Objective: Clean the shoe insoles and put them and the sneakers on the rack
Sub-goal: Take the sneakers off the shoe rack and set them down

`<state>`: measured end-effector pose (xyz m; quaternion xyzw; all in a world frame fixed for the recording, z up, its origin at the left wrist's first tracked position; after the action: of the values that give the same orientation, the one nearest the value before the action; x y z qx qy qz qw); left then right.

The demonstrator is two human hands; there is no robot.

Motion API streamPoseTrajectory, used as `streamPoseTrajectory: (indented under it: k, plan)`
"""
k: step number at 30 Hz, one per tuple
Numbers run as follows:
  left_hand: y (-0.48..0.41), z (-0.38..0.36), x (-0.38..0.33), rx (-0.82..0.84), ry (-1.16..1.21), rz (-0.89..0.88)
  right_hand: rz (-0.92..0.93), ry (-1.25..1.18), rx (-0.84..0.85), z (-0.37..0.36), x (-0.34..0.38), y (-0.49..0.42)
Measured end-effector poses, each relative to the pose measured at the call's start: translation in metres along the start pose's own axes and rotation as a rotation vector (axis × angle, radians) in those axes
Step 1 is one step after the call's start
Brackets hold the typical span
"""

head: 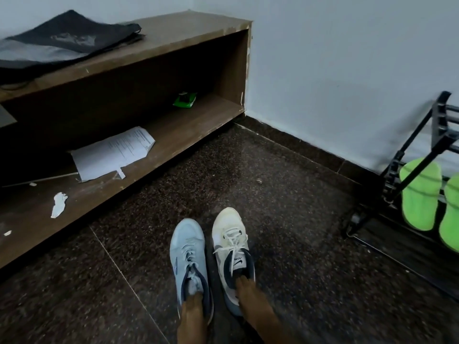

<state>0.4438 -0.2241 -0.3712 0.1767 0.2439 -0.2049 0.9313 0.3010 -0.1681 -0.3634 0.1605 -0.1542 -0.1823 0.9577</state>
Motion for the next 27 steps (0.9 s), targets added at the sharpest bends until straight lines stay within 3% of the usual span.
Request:
streamPoseTrajectory:
  k: [2, 5, 8, 11, 13, 16, 19, 27]
  plan:
    - [0.0, 0.006, -0.013, -0.014, -0.15, -0.008, 0.136, 0.103, 0.006, 0.009, -0.002, 0.007]
    - [0.003, 0.017, -0.031, 0.14, -0.341, -0.062, 0.213, 0.15, -0.059, 0.033, -0.002, 0.012]
    - [-0.002, 0.017, -0.052, 0.09, -0.274, -0.185, 0.185, 0.195, -0.132, 0.06, -0.012, 0.017]
    - [-0.007, 0.029, -0.102, -0.015, -0.27, -0.407, 0.048, 0.127, -0.249, 0.104, -0.036, 0.03]
    - [-0.013, 0.031, -0.138, -0.06, -0.259, -0.527, 0.031, 0.079, -0.441, 0.145, -0.05, 0.049]
    - [-0.012, 0.039, -0.215, -0.082, -0.241, -0.648, -0.054, 0.211, -0.421, 0.188, -0.089, 0.078]
    - [0.007, 0.043, -0.307, -0.158, -0.268, -0.772, -0.131, 0.249, -0.66, 0.233, -0.139, 0.116]
    - [0.095, 0.021, -0.527, -0.188, -0.143, -1.086, -0.455, 0.288, -0.9, 0.316, -0.284, 0.275]
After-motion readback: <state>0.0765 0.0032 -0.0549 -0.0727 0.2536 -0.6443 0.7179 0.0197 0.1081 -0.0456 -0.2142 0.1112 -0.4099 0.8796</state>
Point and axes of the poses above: each hand's wrist, its own y-axis away from the middle knuckle, its own z-axis out of the back of the hand, x = y × z, the point moved 3 cm from there along -y, towards the middle knuckle, and after that the axes turned 5 degrees about y, right-handed, at the moved point
